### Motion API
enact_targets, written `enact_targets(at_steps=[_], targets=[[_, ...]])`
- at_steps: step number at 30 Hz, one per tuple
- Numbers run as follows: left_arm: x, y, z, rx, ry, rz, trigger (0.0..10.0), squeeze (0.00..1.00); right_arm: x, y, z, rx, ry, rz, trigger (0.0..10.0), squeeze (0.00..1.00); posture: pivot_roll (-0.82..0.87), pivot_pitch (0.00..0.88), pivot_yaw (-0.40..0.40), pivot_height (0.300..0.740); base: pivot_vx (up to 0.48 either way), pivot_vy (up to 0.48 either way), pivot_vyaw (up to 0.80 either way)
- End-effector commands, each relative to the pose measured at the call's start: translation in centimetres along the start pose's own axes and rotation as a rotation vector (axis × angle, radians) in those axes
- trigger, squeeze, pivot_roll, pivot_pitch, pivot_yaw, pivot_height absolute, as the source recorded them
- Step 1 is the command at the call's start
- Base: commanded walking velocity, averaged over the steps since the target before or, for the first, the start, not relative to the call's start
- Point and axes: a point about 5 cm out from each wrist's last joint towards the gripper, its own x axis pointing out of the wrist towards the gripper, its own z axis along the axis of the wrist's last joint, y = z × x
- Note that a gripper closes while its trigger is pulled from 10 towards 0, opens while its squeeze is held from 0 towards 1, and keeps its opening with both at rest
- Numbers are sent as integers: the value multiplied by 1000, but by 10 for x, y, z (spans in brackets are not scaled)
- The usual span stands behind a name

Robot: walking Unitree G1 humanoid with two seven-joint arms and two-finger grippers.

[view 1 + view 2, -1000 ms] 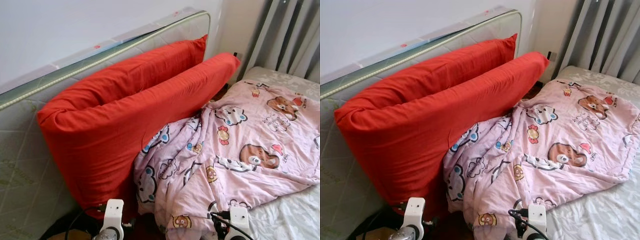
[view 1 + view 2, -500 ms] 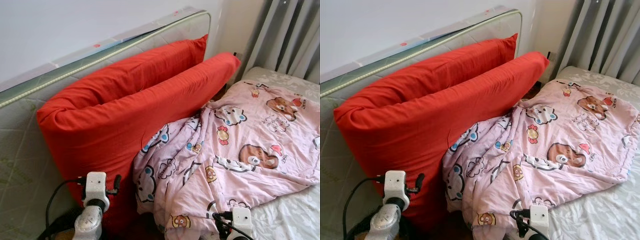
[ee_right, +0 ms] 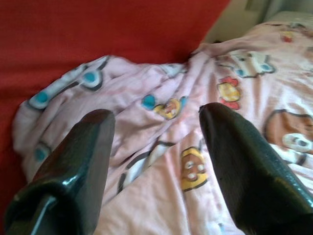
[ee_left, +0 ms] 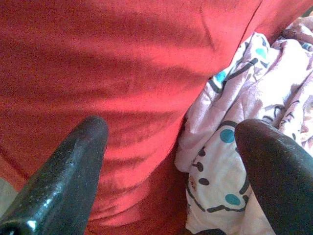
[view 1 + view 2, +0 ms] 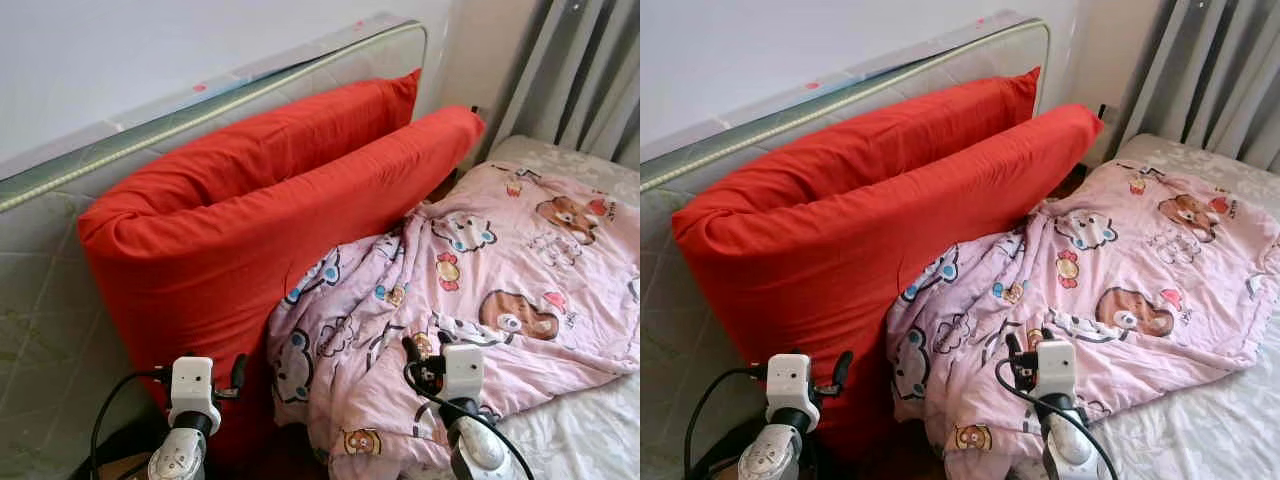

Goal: Clean up the room

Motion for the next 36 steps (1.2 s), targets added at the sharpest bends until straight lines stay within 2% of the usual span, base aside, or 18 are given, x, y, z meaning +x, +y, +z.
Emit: enact_targets(at_steps=[1,6,16,24,36], targets=[[4,-1,4,-9,-8,2,10000,0,5,-2,6,13,-13,-27,10000,0,-38,29,6,740,0,0,0],[6,-2,6,-9,-10,-8,10000,0,7,1,1,1,56,-33,10000,0,-29,42,11,735,0,0,0],[7,0,7,-27,-2,0,10000,0,8,9,-1,-13,63,-13,10000,0,-23,59,9,657,0,0,0],[7,-1,7,-24,-3,-2,10000,0,8,10,1,-6,46,-9,10000,0,-22,62,9,657,0,0,0],[7,-3,3,-37,23,-16,10000,0,7,14,-5,7,89,-6,10000,0,-19,47,7,657,0,0,0]])
